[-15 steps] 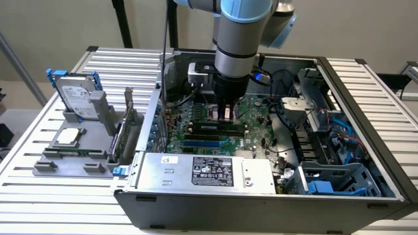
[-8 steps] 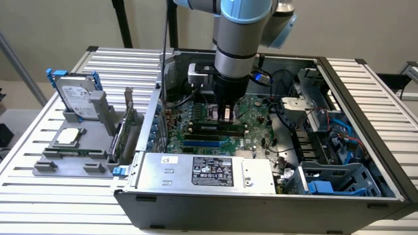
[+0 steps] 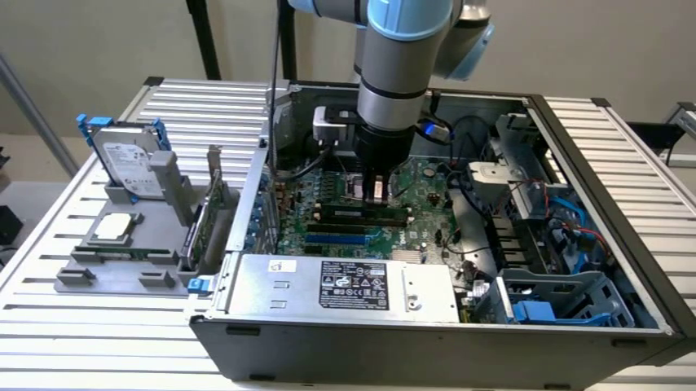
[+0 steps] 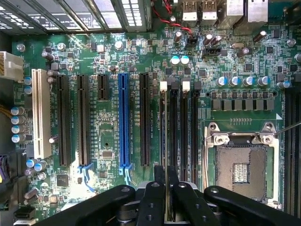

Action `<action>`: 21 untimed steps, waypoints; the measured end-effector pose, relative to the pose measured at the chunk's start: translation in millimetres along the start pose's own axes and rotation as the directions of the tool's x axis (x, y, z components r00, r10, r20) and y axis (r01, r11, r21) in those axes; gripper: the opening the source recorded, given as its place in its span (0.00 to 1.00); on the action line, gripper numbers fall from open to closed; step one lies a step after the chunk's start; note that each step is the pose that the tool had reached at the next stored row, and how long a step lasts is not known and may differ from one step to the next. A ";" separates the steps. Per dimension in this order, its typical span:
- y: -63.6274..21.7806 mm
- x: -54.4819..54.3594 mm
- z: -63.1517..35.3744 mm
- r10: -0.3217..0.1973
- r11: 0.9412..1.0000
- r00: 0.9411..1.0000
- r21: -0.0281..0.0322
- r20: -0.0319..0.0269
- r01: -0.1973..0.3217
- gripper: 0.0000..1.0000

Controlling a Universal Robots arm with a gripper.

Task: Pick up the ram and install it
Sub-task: 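Insert the ram into the slot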

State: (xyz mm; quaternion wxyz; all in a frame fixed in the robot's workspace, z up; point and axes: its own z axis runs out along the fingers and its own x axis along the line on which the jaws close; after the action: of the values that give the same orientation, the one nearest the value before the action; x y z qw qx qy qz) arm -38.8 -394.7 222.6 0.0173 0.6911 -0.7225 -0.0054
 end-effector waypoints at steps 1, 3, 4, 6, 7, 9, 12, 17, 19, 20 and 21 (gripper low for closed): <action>0.0 0.0 0.2 0.000 1.000 1.000 0.000 0.000 0.000 0.14; 0.0 -0.1 0.4 0.000 1.000 1.000 0.000 -0.001 0.000 0.14; 0.0 -0.1 0.5 0.000 1.000 1.000 0.000 -0.002 0.000 0.14; 0.0 -0.1 0.5 0.000 1.000 1.000 0.000 -0.002 0.000 0.15; 0.0 -0.1 0.4 0.000 1.000 1.000 0.000 -0.002 0.000 0.15; 0.1 -0.2 -3.2 0.000 1.000 1.000 0.000 -0.001 0.000 0.22; 0.5 0.0 -12.0 0.000 1.000 1.000 0.000 -0.001 0.000 0.22; 1.2 0.1 -16.2 0.000 1.000 1.000 0.000 0.000 0.000 0.13; 1.2 0.1 -16.2 0.000 1.000 1.000 0.000 0.000 0.000 0.11; 1.2 0.1 -16.3 0.000 1.000 1.000 0.000 0.000 0.000 0.11; 1.2 0.1 -16.3 0.000 1.000 1.000 0.000 0.000 0.000 0.11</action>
State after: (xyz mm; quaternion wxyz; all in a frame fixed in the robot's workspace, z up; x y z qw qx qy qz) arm -39.5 -394.5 238.9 0.0174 0.6911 -0.7225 -0.0053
